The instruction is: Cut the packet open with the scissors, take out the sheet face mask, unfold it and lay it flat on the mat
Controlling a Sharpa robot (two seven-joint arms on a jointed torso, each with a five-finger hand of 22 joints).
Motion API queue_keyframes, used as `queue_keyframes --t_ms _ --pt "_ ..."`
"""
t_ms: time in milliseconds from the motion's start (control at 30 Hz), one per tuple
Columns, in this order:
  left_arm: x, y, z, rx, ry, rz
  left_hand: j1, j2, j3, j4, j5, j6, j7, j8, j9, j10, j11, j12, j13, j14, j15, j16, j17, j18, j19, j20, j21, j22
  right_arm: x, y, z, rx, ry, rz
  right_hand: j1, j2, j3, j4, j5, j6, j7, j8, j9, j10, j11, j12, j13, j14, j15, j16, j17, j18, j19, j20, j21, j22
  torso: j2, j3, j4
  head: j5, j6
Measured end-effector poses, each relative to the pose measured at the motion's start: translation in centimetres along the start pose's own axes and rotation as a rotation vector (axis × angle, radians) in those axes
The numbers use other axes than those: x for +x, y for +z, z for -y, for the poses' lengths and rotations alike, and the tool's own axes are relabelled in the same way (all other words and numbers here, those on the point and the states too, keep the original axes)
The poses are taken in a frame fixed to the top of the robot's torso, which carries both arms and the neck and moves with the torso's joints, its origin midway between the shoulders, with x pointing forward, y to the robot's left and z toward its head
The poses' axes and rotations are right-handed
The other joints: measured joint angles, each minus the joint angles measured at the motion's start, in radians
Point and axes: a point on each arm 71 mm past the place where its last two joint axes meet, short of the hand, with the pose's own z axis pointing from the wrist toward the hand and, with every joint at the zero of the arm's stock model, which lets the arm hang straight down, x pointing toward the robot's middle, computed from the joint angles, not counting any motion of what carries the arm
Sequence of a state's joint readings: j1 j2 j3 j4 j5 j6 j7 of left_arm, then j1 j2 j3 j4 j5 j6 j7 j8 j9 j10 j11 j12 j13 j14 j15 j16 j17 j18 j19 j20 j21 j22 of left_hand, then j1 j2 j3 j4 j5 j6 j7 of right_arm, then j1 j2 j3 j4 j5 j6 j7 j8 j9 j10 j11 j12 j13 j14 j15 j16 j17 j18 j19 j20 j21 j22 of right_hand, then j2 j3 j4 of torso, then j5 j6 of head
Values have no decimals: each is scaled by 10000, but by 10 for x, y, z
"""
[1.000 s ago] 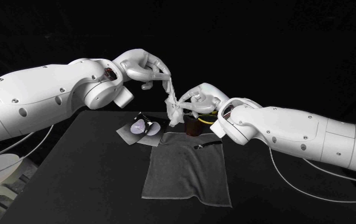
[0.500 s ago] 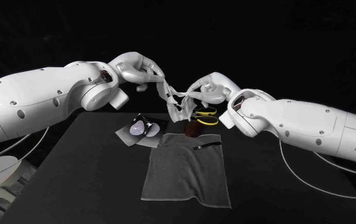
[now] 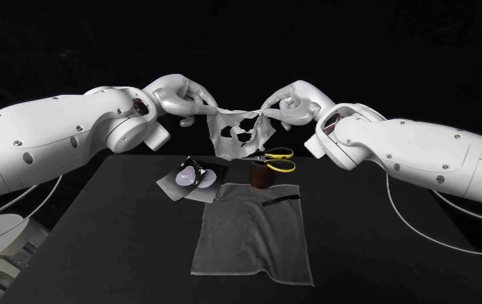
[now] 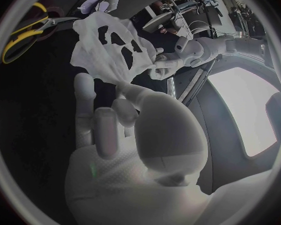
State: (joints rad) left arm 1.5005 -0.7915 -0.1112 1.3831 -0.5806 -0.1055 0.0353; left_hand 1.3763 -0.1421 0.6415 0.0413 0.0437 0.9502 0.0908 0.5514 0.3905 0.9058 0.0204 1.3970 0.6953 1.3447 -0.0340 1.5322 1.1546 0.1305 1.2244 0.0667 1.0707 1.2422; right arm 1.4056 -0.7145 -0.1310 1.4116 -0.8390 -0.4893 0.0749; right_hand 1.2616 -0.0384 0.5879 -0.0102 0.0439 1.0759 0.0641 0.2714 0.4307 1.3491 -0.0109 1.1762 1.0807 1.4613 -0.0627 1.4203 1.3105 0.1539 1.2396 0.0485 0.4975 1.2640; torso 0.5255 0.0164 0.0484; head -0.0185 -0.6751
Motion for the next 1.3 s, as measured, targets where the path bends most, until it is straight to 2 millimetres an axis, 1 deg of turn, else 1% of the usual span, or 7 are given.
queue_keyframes --t_ms 167,300,733,833,867,1067,1300 --pt "-4 -3 -3 -45 31 99 12 12 0 0 -19 -1 -1 0 2 -14 14 0 0 22 22 0 18 0 69 -3 48 0 -10 2 0 -45 -480 89 -15 -15 0 0 -2 14 -13 0 0 -1 1 0 0 -1 0 -1 1 -2 0 0 40 16 0 0 0 0 47" --pt "-5 -4 -2 -10 30 151 14 13 -1 0 -12 -2 -2 0 3 -15 15 0 -24 62 -17 0 73 1 69 -3 48 22 -15 3 0 -91 -902 123 -57 -58 25 -26 -2 23 -22 0 0 -1 1 -1 0 -1 1 -1 0 -4 36 36 48 32 0 0 0 10 80" --pt "-9 -4 4 133 25 397 14 12 -2 -1 9 27 28 -33 7 -15 16 0 -42 61 -17 0 134 0 103 32 117 80 -19 5 -4 -217 -1604 93 -64 -68 24 -27 17 23 -21 0 0 -3 2 -1 -7 -2 2 -2 -22 -12 73 -1 108 47 0 7 -6 -3 183" --pt "-8 -3 6 166 33 399 13 12 -3 -1 9 27 28 -34 9 -15 16 0 -45 61 -17 0 134 0 103 32 117 81 -19 5 -6 -256 -1689 50 -77 -81 24 -27 25 22 -20 0 0 -3 3 -1 -9 -2 2 -2 -26 -19 72 0 108 47 5 6 -11 -4 188" --pt "-8 -3 7 178 35 391 13 11 -3 -1 9 27 28 -35 10 -15 16 0 -46 61 -17 -1 134 0 103 32 117 81 -18 5 -7 -269 -1703 22 -91 -94 24 -27 26 22 -19 1 0 -3 3 -1 -10 -2 2 -3 -32 -73 73 -1 108 47 7 6 -12 -3 188" --pt "-5 0 9 226 54 343 12 10 -3 -2 9 26 27 0 41 -15 16 0 -49 93 15 -1 134 0 103 32 117 81 -14 3 -11 -383 -1734 -166 -117 -121 51 -55 26 19 -16 1 1 33 -33 -2 1 -3 2 -3 -32 -76 73 -1 166 70 8 6 -17 -1 174" --pt "-5 -1 12 279 178 286 11 9 -10 -7 5 23 24 0 40 -16 17 -1 -52 97 20 -1 132 0 102 32 117 81 -11 -4 -16 -504 -1693 -352 -127 -132 51 -55 25 14 -10 36 1 70 2 -11 7 -3 2 39 -29 -78 72 0 165 70 5 0 0 -2 136"
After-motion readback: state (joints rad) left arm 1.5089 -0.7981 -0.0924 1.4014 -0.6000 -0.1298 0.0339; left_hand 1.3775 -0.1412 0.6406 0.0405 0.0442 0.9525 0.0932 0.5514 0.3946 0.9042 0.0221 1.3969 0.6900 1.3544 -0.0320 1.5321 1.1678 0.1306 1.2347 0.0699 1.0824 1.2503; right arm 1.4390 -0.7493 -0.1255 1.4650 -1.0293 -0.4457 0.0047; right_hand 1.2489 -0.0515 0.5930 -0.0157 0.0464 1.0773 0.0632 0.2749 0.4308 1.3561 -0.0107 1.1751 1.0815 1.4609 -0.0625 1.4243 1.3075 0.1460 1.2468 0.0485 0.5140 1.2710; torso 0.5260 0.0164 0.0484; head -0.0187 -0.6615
